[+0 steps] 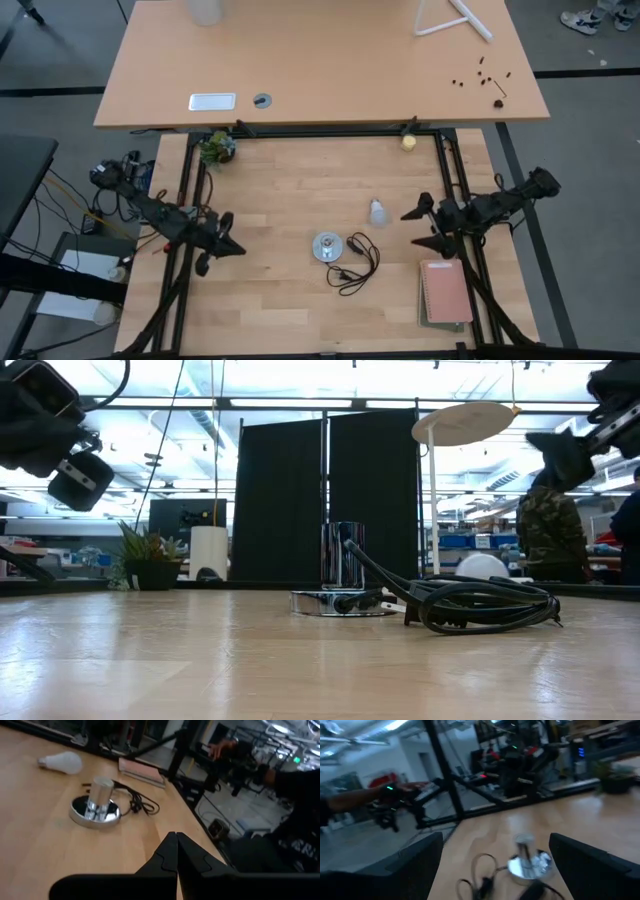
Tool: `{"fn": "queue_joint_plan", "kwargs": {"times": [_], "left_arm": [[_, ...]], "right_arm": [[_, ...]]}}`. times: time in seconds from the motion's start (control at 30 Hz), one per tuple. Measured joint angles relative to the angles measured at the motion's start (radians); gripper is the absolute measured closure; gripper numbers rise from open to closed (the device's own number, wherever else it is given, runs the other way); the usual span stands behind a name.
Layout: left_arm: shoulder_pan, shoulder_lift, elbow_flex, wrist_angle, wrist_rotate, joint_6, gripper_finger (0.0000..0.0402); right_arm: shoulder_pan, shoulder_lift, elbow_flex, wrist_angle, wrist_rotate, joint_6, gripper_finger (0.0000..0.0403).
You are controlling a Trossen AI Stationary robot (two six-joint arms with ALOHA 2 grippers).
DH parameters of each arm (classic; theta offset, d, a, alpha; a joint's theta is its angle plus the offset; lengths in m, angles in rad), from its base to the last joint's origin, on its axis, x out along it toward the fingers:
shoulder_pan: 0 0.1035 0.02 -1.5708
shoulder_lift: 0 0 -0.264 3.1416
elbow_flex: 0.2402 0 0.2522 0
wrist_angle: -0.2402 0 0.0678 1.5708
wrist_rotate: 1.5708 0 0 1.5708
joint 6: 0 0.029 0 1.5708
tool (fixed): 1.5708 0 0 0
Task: Screw lightbulb
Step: Return to Home Position
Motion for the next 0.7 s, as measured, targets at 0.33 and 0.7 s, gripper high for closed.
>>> {"fn": "queue_joint_plan", "kwargs": {"times": [0.33,0.7], "left_arm": [[0.099,-0.069,0.000,-0.003,0.000,0.000,0.0398],[0.285,-0.131,0.000,-0.005,0.000,0.000,0.0398]], "right_arm": [[-0.176,0.000,0.000,-0.005,0.000,0.000,0.0029],[-0.429,0.000,0.000,-0.005,0.000,0.000,0.0029]]}}
